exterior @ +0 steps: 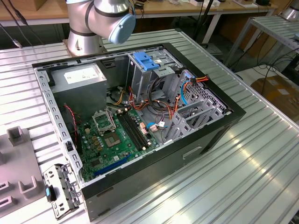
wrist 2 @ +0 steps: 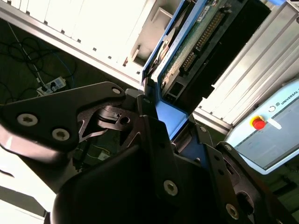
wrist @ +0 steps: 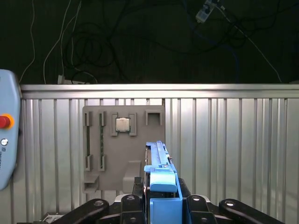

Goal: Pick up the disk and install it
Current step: 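Pick up the disk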

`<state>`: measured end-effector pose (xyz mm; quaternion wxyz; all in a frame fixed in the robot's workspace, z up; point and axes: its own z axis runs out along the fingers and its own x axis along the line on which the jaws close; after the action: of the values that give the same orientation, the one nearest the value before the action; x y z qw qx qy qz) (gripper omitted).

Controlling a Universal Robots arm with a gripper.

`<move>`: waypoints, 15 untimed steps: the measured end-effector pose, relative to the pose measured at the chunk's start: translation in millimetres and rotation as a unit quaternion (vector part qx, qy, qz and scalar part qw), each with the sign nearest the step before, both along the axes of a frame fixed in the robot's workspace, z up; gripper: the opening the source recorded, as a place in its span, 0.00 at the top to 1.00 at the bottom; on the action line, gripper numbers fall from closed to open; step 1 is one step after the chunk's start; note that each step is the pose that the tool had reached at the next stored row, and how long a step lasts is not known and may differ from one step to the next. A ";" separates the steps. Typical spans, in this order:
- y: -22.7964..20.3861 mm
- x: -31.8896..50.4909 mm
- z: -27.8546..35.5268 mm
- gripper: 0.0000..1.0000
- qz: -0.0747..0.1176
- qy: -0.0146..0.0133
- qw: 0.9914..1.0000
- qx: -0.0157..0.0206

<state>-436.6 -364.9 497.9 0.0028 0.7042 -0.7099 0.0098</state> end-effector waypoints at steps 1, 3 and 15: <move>0.0 1.3 0.0 0.63 0.000 0.000 1.000 0.000; 0.0 3.4 0.0 0.63 0.000 0.000 1.000 0.000; 0.1 18.8 0.0 0.63 0.000 0.000 1.000 0.000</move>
<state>-417.7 -364.9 497.9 0.0028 0.7042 -0.7100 0.0098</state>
